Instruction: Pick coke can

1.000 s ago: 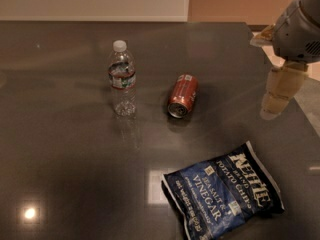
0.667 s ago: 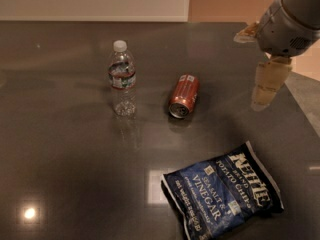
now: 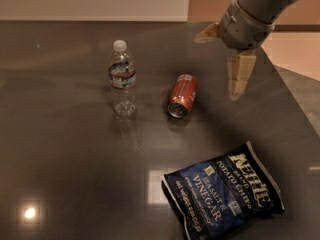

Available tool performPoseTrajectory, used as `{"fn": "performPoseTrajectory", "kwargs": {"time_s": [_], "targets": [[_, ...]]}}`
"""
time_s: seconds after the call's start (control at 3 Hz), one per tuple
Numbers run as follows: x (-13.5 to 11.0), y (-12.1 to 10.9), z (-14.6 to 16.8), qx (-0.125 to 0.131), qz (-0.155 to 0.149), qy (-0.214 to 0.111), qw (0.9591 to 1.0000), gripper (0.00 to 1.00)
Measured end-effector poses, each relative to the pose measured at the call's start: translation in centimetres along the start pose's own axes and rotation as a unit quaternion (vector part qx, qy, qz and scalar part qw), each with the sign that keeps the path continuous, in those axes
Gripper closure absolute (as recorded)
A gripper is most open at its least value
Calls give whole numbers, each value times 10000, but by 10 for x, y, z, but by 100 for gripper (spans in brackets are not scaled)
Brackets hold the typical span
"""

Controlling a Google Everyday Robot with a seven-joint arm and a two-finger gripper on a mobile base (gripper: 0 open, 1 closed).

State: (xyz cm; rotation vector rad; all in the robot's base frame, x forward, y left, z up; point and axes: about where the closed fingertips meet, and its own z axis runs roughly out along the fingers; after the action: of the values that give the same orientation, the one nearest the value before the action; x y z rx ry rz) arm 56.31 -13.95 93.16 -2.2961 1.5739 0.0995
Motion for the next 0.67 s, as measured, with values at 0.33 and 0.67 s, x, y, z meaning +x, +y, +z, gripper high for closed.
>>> {"fn": "performPoseTrajectory", "kwargs": {"time_s": [0.33, 0.67], "targets": [[-17, -14, 25, -282, -801, -53, 9964, 0], [-27, -22, 51, -558, -1459, 84, 9877, 0]]}}
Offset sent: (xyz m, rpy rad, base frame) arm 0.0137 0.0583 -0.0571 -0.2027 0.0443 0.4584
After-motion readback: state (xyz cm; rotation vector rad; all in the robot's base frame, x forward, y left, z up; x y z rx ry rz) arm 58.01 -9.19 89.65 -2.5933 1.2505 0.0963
